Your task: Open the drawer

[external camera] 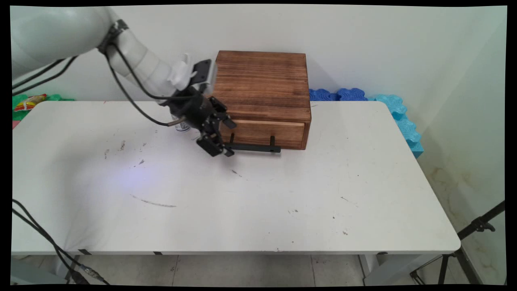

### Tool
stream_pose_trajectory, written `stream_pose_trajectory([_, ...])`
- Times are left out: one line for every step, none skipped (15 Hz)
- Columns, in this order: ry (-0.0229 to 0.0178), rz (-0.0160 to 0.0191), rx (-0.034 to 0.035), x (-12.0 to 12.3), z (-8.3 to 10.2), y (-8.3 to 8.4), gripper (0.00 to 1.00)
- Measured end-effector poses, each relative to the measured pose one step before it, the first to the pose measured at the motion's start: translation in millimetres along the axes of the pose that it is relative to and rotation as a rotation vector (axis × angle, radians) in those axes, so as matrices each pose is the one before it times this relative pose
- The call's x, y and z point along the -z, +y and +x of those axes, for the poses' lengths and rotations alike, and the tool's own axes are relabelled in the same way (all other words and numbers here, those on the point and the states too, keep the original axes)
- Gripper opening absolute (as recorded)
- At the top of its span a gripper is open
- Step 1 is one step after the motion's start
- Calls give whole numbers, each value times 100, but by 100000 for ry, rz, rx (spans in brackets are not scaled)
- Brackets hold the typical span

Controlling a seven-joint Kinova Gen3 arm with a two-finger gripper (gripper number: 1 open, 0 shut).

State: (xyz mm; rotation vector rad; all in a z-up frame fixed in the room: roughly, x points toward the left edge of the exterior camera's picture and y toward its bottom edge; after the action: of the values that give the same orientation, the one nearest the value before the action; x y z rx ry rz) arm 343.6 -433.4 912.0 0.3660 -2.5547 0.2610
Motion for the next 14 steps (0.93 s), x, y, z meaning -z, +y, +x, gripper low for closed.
stream_pose_trajectory([-621,397,-890,-719,521,-97,100])
stream_pose_trajectory([-782,428,-897,-709,414,-112,100])
stream_pose_trajectory([-723,370,-736,-596,305,-100,100])
stream_pose_trajectory([-558,227,-572,-419,191,-49,100])
stream_pose_trajectory([-912,384,-858,-673,264,-102,100])
stream_pose_trajectory([-840,254,-742,-593,204,-71,100])
stream_pose_trajectory([-995,288,-731,-649,155,-76,100])
stream_pose_trajectory([-987,293,-675,-638,134,-71,100])
stream_pose_trajectory([-835,280,-538,-531,84,-58,100])
stream_pose_trajectory([-916,259,-575,-595,97,-62,100])
stream_pose_trajectory([-859,255,-523,-563,87,-68,100])
stream_pose_trajectory([-663,230,-408,-455,76,-68,100])
stream_pose_trajectory([-770,219,-392,-515,63,-68,100])
stream_pose_trajectory([-609,140,-307,-409,41,-48,100])
